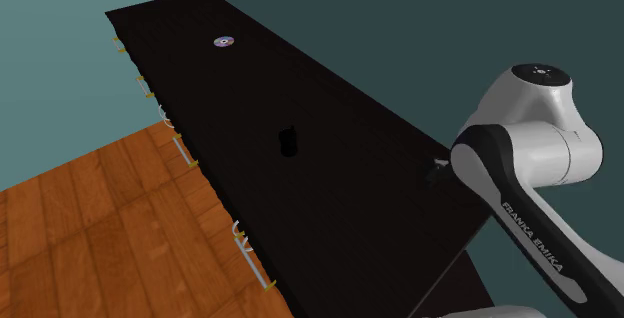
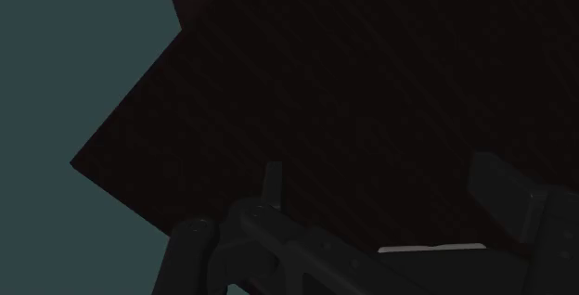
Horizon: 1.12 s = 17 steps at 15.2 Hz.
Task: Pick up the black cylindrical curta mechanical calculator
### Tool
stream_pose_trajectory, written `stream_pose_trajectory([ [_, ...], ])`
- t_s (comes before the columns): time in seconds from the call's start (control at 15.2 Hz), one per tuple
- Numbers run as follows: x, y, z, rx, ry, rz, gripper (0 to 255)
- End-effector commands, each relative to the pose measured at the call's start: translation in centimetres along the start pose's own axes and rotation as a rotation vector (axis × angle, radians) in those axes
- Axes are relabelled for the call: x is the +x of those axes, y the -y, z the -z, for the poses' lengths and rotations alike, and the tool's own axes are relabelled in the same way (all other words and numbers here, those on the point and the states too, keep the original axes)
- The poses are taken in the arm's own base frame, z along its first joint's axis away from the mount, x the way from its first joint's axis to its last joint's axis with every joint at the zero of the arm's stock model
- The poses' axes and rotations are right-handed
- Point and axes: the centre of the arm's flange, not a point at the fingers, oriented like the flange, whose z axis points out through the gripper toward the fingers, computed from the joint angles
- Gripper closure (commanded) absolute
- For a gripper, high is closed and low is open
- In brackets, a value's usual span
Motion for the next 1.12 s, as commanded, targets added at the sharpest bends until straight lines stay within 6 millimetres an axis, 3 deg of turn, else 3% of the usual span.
stream_pose_trajectory([
  [0.0, 0.0, 0.0, 0.0, 0.0, 0.0, 0.0, 0],
  [1.06, 8.3, 18.4, -2.5, 0.028, -0.062, 0.042, 0],
])
